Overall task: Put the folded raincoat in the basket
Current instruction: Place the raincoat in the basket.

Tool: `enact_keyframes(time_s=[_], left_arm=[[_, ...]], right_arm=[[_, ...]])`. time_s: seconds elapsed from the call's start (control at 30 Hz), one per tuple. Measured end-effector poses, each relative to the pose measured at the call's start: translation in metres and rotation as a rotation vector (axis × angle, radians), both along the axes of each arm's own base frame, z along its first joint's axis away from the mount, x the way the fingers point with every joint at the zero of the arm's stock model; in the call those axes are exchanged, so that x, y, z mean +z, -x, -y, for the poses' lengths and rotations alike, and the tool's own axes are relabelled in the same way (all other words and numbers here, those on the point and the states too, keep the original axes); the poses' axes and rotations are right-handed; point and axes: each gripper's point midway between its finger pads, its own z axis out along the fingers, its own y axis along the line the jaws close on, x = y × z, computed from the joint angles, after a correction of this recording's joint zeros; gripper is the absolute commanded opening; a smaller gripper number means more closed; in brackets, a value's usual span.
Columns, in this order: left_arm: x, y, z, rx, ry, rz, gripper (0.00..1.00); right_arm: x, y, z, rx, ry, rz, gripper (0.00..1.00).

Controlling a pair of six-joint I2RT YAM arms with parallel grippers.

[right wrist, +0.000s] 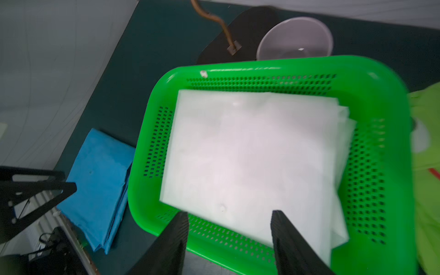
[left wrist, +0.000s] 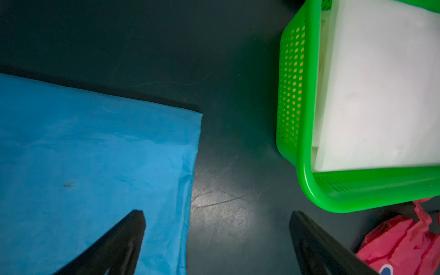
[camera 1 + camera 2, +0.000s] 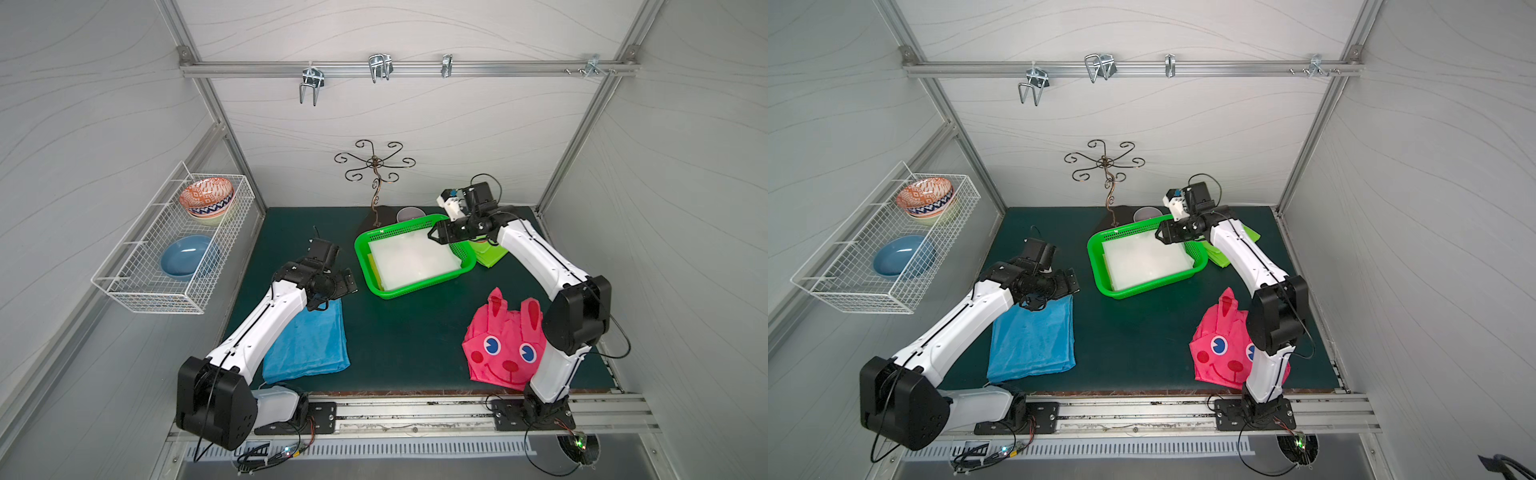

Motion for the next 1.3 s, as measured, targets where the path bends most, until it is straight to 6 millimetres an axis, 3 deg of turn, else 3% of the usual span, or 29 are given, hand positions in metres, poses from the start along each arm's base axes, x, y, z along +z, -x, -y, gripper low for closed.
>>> enact_keyframes(time_s=[0.1, 0.27, 0.47, 0.57, 0.83, 0.93, 1.0, 1.13, 1.2, 1.3], left_arm=[[0.006, 0.002, -0.022, 0.079, -0.019, 0.017, 0.99], [0.01, 0.011, -0.044, 0.171, -0.015, 0.05, 0.99], [0.006, 0.016, -0.046, 0.174, -0.023, 0.039, 0.99], [0.005, 0.017, -0.05, 0.171, -0.046, 0.033, 0.99], [-0.002, 0.019, -0.058, 0.179, -0.106, -0.007, 0.99], [-0.005, 0.019, -0.058, 0.178, -0.106, -0.018, 0.99], [-0.006, 0.019, -0.056, 0.174, -0.098, -0.025, 0.99], [-0.009, 0.019, -0.052, 0.171, -0.074, -0.037, 0.99], [-0.009, 0.019, -0.05, 0.169, -0.067, -0.039, 0.99], [-0.01, 0.019, -0.049, 0.165, -0.057, -0.044, 0.99]], right_arm=[[-0.028, 0.027, -0.035, 0.083, -0.001, -0.074, 0.55], [-0.07, 0.028, -0.071, 0.138, -0.003, -0.129, 0.48], [-0.131, 0.002, -0.078, 0.092, 0.022, -0.211, 0.39], [-0.145, -0.005, -0.074, 0.07, 0.004, -0.253, 0.37], [-0.126, -0.005, -0.076, 0.092, -0.061, -0.254, 0.48], [-0.097, -0.005, -0.073, 0.093, -0.083, -0.208, 0.51], [-0.066, -0.008, -0.067, 0.085, -0.112, -0.156, 0.53], [-0.017, -0.021, -0.042, 0.037, -0.167, -0.05, 0.53], [-0.014, -0.031, -0.028, 0.002, -0.17, -0.032, 0.52], [-0.042, -0.044, -0.01, -0.056, -0.128, -0.064, 0.52]])
